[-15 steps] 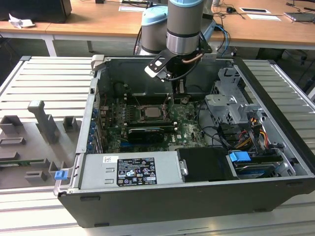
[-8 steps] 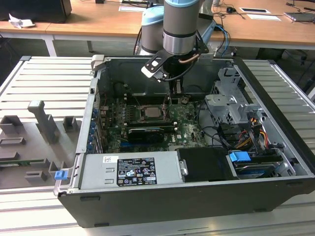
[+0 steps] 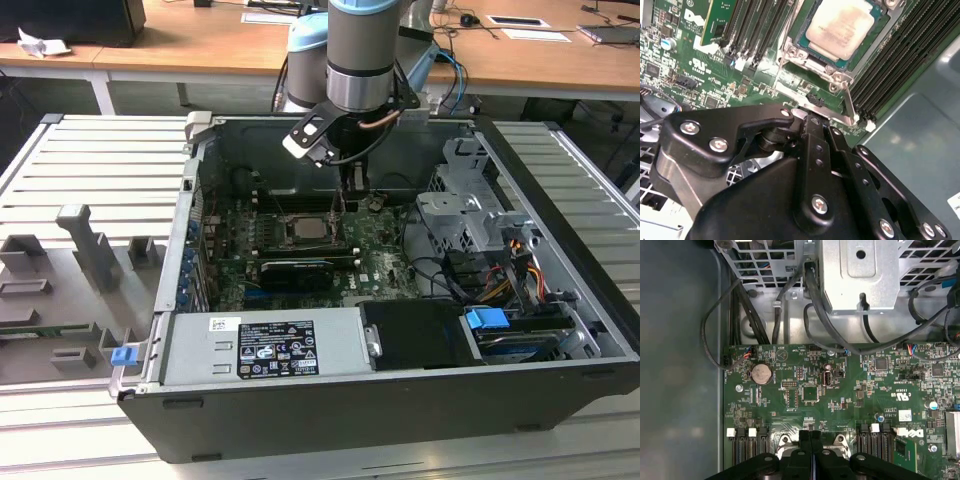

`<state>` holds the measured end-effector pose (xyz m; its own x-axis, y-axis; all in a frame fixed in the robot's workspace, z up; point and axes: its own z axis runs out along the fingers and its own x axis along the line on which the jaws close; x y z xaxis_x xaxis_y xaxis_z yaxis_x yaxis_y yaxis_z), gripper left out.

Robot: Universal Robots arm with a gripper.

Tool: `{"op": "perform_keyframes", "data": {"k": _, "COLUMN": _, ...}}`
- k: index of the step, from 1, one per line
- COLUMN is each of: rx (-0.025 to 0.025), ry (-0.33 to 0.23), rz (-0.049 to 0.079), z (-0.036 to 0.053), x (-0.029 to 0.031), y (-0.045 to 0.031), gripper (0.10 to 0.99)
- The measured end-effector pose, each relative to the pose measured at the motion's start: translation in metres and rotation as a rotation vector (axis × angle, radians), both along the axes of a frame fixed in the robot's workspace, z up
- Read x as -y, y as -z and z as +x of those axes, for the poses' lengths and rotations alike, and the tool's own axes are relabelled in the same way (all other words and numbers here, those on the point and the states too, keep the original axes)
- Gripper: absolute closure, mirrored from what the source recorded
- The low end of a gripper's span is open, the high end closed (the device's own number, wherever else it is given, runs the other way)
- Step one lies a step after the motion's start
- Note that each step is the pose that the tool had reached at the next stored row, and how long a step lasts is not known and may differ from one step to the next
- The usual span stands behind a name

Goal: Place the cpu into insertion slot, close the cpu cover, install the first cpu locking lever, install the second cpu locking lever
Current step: 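Close the cpu cover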

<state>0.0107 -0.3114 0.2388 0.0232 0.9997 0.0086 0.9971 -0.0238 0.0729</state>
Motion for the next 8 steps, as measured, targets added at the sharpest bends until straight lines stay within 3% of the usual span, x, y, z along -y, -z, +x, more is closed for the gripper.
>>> {"op": "perform_keyframes", "data": {"k": 8, "rx": -0.0002, "ry": 0.000, "rz": 0.000, "z": -0.0054, "x": 0.0000, "y": 0.0005, "gripper": 0.980}}
